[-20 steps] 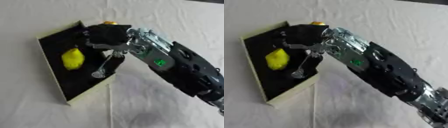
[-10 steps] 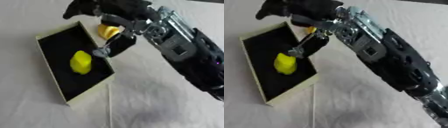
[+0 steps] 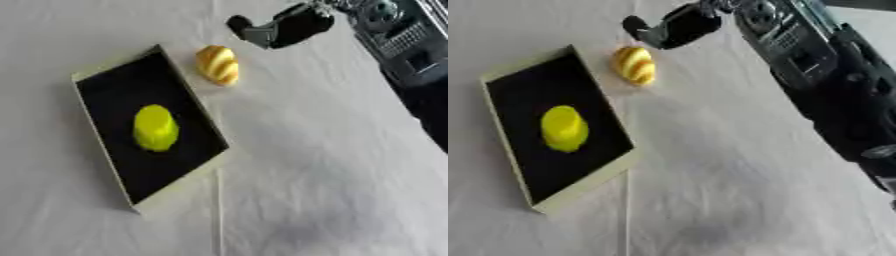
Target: Pick up objects on the table and place them in the box.
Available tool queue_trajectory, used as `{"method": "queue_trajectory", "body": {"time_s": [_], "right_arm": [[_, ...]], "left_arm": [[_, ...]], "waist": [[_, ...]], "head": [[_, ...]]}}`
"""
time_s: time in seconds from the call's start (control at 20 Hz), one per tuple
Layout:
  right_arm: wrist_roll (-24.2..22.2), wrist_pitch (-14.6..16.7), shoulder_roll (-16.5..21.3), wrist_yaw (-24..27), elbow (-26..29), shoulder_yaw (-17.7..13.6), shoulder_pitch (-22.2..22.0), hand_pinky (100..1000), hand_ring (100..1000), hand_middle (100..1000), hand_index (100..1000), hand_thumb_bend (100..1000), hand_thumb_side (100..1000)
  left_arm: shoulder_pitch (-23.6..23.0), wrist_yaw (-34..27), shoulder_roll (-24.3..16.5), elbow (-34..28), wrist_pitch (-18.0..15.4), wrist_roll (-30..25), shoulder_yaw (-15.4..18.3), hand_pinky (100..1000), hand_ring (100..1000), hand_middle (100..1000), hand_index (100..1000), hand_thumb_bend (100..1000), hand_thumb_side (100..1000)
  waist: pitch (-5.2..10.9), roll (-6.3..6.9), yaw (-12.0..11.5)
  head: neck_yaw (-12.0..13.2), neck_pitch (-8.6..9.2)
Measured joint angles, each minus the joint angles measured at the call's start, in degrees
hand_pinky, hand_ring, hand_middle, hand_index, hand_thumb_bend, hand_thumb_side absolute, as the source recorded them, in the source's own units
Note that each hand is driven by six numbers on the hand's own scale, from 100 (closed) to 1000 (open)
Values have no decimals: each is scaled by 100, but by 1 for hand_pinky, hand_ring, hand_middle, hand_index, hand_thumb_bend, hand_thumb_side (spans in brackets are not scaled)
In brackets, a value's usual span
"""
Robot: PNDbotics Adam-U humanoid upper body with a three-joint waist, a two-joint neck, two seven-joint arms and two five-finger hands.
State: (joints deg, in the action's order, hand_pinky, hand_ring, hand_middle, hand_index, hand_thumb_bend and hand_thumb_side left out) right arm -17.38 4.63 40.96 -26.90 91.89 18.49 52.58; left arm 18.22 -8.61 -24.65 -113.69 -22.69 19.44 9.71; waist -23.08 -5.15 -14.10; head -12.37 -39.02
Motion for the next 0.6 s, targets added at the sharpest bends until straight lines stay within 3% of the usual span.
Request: {"method": "queue_trajectory", "body": {"time_s": [0.6], "right_arm": [[-169, 611, -158, -425, -1408, -14, 44, 891, 920, 848, 918, 277, 319]], "left_arm": [[91, -10, 1, 0, -49, -64, -34, 880, 834, 809, 901, 100, 651]], "waist": [[-63, -42, -108]], "head": [[-98, 85]]}}
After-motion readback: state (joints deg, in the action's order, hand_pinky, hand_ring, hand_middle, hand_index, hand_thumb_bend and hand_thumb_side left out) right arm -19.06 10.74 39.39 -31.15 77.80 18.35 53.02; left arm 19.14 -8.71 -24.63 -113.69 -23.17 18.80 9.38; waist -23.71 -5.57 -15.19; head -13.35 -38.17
